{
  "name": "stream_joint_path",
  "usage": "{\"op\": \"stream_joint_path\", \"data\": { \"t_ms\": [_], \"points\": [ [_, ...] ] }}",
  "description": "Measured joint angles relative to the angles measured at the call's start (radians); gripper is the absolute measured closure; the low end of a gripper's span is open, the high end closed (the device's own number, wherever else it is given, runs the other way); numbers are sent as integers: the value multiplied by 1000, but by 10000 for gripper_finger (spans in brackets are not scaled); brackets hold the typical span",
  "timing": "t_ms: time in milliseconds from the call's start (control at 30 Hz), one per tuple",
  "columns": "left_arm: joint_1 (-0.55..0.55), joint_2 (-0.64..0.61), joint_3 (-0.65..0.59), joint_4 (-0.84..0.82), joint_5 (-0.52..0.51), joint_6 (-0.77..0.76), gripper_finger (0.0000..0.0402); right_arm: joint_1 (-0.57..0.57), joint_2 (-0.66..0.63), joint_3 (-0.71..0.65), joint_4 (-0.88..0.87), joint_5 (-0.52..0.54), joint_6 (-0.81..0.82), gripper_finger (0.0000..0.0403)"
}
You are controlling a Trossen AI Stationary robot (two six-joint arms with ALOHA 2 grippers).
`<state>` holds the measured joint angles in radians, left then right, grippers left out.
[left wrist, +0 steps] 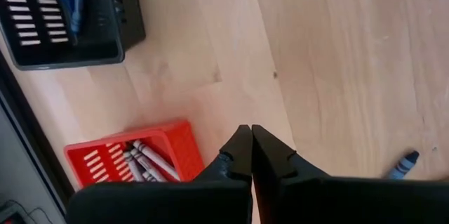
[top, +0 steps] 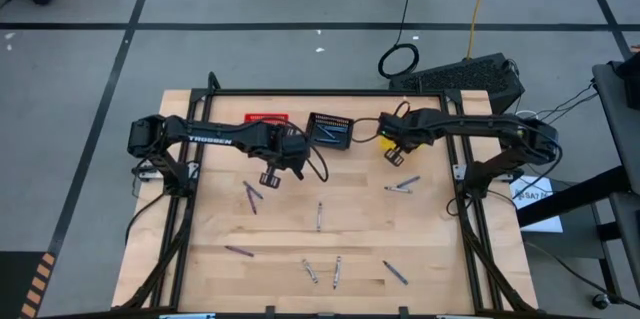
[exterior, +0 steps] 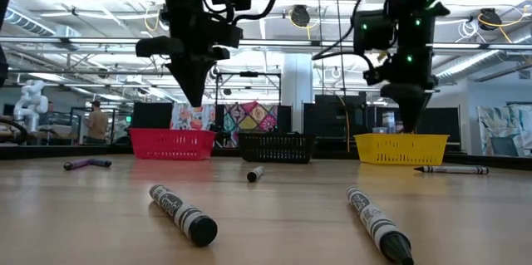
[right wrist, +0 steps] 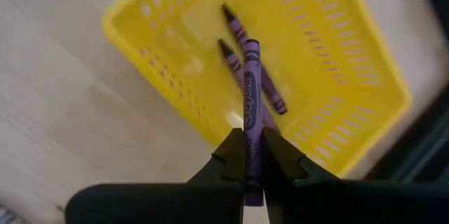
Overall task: Sort crayons
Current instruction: Put the violet crayon into the yellow bin
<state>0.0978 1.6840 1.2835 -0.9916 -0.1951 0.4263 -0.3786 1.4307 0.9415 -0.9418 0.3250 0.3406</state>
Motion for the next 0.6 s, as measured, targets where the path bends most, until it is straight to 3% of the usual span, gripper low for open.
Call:
{"op": "stream_joint_path", "data": {
  "t_ms": [167,367,600],
  "points": [
    [0,0,0,3,-1,-2,400,-67,0,-23,97,-68,-120,399],
    [0,0,0,3,-3,-2,400,-121,0,-23,111,-71,-170,397],
    [0,0,0,5,-5,-2,400,-131,0,-23,112,-68,-221,354]
  ]
}}
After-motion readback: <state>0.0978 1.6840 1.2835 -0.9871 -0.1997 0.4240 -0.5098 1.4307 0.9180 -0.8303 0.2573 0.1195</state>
